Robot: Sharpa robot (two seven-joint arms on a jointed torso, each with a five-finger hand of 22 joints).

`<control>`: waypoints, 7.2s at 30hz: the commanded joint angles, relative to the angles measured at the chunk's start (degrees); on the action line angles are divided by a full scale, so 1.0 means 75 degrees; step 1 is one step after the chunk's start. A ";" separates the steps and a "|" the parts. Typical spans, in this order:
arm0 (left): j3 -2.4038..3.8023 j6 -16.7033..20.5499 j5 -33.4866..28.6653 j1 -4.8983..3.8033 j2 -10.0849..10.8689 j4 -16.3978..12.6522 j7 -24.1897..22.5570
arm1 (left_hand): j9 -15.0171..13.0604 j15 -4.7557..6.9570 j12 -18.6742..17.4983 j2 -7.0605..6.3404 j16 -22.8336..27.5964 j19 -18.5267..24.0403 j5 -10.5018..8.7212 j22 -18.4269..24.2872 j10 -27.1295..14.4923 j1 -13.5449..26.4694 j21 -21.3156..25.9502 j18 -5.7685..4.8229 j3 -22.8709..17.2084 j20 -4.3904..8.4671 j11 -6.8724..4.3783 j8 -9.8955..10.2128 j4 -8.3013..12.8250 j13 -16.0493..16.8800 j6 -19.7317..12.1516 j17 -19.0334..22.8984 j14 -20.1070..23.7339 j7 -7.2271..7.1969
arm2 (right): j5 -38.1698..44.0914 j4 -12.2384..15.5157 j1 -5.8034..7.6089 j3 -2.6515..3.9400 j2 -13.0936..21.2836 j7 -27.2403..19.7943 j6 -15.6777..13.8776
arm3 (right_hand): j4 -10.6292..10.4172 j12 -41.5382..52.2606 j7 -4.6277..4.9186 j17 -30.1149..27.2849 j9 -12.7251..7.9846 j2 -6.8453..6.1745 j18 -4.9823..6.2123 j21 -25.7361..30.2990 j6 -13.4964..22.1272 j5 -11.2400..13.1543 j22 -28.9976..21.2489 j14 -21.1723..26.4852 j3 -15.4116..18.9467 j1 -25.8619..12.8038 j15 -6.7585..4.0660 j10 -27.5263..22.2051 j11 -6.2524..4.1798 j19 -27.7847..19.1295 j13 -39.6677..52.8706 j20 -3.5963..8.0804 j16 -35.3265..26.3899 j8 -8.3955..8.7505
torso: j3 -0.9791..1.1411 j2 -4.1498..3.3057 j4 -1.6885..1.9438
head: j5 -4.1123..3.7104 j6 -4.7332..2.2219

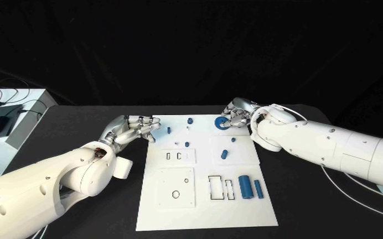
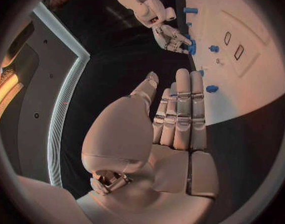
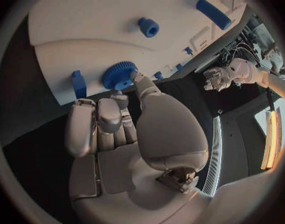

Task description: Assemble the parts on the task board

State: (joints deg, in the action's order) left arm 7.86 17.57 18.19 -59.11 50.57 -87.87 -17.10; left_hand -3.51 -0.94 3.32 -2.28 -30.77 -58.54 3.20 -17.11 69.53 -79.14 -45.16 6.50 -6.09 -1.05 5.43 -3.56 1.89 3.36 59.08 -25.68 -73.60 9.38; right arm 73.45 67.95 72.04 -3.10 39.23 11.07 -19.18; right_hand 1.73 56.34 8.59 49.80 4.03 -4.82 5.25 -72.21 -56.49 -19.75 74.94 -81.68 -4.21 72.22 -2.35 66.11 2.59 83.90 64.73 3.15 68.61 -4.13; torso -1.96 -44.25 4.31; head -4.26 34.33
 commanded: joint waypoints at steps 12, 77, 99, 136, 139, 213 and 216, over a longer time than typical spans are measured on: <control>0.0006 -0.0125 0.0042 0.0000 0.0011 -0.0016 -0.0034 | -0.0011 0.0012 0.0011 0.0058 -0.0011 0.0005 -0.0016 0.0004 -0.0071 0.0009 -0.0017 0.0087 0.0014 -0.0018 0.0003 -0.0003 0.0027 0.0006 -0.0005 0.0009 0.0025 -0.0013 | 0.0093 0.0059 -0.0029 -0.0010 0.0055 0.0021 0.0351 | 0.0045 0.0002 0.0040 0.0020 0.0003 -0.0015 -0.0134 -0.0073 -0.0037 -0.0126 0.1421 -0.0005 -0.0015 -0.0039 0.0015 -0.0042 -0.0042 0.0616 0.0001 -0.0029 -0.0013 -0.0044 | 0.0010 -0.0005 -0.0016 | 0.0042 0.0035; 0.0006 -0.0140 0.0015 -0.0001 -0.0009 -0.0033 -0.0022 | -0.0011 0.0010 0.0010 0.0076 -0.0011 0.0012 -0.0017 0.0033 -0.0083 0.0010 -0.0040 0.0090 -0.0010 -0.0020 0.0009 -0.0004 0.0027 0.0006 0.0002 0.0015 0.0027 -0.0001 | 0.2433 0.0928 -0.0238 -0.0066 -0.1026 0.0205 -0.1142 | 0.0895 -0.0010 -0.0043 0.0275 -0.0016 0.0180 -0.0216 -0.0298 -0.0479 -0.0948 0.1471 -0.0047 -0.0990 -0.0004 -0.0075 0.0069 -0.0156 0.0611 0.0084 0.0066 -0.0108 0.0013 | 0.0002 -0.0020 -0.0004 | 0.0140 0.0021; 0.0008 -0.0142 0.0015 -0.0003 -0.0005 -0.0055 -0.0026 | -0.0011 0.0008 0.0010 0.0069 -0.0014 0.0028 -0.0017 0.0076 -0.0091 0.0019 -0.0082 0.0093 -0.0047 -0.0023 0.0011 -0.0003 0.0027 0.0006 -0.0001 0.0019 0.0030 0.0001 | 0.2734 0.0587 -0.0351 -0.0085 -0.1344 0.0256 -0.1163 | 0.0873 -0.0070 -0.0038 0.0282 -0.0016 0.0164 -0.0214 -0.0289 -0.0464 -0.0927 0.1469 -0.0045 -0.0986 0.0015 -0.0074 0.0044 -0.0153 0.0608 0.0048 0.0064 -0.0125 0.0014 | 0.0004 -0.0009 -0.0010 | 0.0184 0.0045; 0.0009 -0.0116 0.0005 -0.0003 -0.0033 -0.0013 -0.0045 | -0.0011 0.0008 0.0010 0.0058 -0.0016 0.0033 -0.0017 0.0106 -0.0093 0.0021 -0.0108 0.0095 -0.0059 -0.0024 0.0014 -0.0003 0.0026 0.0006 -0.0005 0.0021 0.0026 0.0008 | 0.2496 0.0364 -0.0352 -0.0085 -0.1486 0.0117 -0.1277 | -0.0261 -0.0531 0.0160 0.0538 -0.0017 -0.0392 -0.0186 -0.0309 0.0397 -0.0690 0.1474 -0.0055 -0.0719 -0.0244 0.0059 -0.0288 0.0010 0.0598 -0.0559 -0.0070 -0.0105 0.0066 | 0.0012 -0.0005 -0.0009 | 0.0239 0.0029; 0.0009 -0.0119 0.0005 -0.0003 -0.0036 -0.0009 -0.0045 | -0.0011 0.0008 0.0010 0.0058 -0.0016 0.0033 -0.0017 0.0106 -0.0093 0.0021 -0.0108 0.0095 -0.0059 -0.0024 0.0014 -0.0003 0.0026 0.0006 -0.0005 0.0021 0.0026 0.0008 | 0.2449 0.0410 -0.0352 -0.0085 -0.1437 0.0091 -0.1281 | -0.0375 -0.0502 0.0151 0.0550 -0.0013 -0.0414 -0.0188 -0.0320 0.0359 -0.0676 0.1477 -0.0055 -0.0700 -0.0239 0.0058 -0.0284 0.0008 0.0598 -0.0578 -0.0069 -0.0113 0.0058 | 0.0015 -0.0006 -0.0012 | 0.0241 0.0031; 0.0009 -0.0106 0.0004 0.0004 -0.0002 0.0058 -0.0074 | -0.0012 0.0004 0.0010 0.0053 -0.0018 0.0056 -0.0017 0.0162 -0.0107 0.0014 -0.0156 0.0097 -0.0077 -0.0028 0.0019 -0.0004 0.0037 0.0006 -0.0012 0.0023 0.0037 0.0015 | 0.1877 0.1566 -0.0495 -0.0134 -0.0213 -0.0091 -0.1878 | -0.0185 -0.0136 0.0030 0.0662 -0.0018 0.0174 -0.0292 -0.0793 -0.0035 -0.1220 0.1581 -0.0084 -0.0651 -0.1201 0.0005 0.0010 -0.0068 0.0633 -0.0137 -0.0017 0.0085 0.0057 | 0.0005 -0.0001 -0.0005 | 0.0252 0.0044; 0.0009 -0.0105 0.0004 0.0004 -0.0001 0.0065 -0.0075 | -0.0012 0.0004 0.0010 0.0053 -0.0018 0.0056 -0.0017 0.0162 -0.0107 0.0014 -0.0156 0.0097 -0.0077 -0.0028 0.0019 -0.0004 0.0037 0.0006 -0.0012 0.0023 0.0037 0.0015 | 0.1882 0.1542 -0.0493 -0.0126 -0.0241 -0.0061 -0.1844 | -0.0158 -0.0138 0.0031 0.0666 -0.0019 0.0180 -0.0294 -0.0802 -0.0033 -0.1217 0.1583 -0.0085 -0.0665 -0.1200 0.0003 0.0011 -0.0068 0.0633 -0.0135 -0.0016 0.0091 0.0059 | 0.0000 -0.0003 -0.0012 | 0.0257 0.0037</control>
State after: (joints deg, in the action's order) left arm 7.88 17.53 18.16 -59.09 50.64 -87.34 -17.03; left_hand -3.51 -0.94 3.32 -2.28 -30.77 -58.34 3.20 -15.94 69.12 -79.14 -46.09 6.50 -6.42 -1.25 5.43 -3.56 2.22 3.36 59.08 -25.59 -73.60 9.39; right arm 87.31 79.52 68.35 -4.10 37.50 11.29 -30.62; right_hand 0.32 55.01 8.76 54.76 3.97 -3.62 3.49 -77.88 -56.54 -28.53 74.93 -82.09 -9.26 62.73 -2.37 65.72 2.17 84.11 63.63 2.95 68.95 -3.54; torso -1.92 -44.27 4.25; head -2.35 34.66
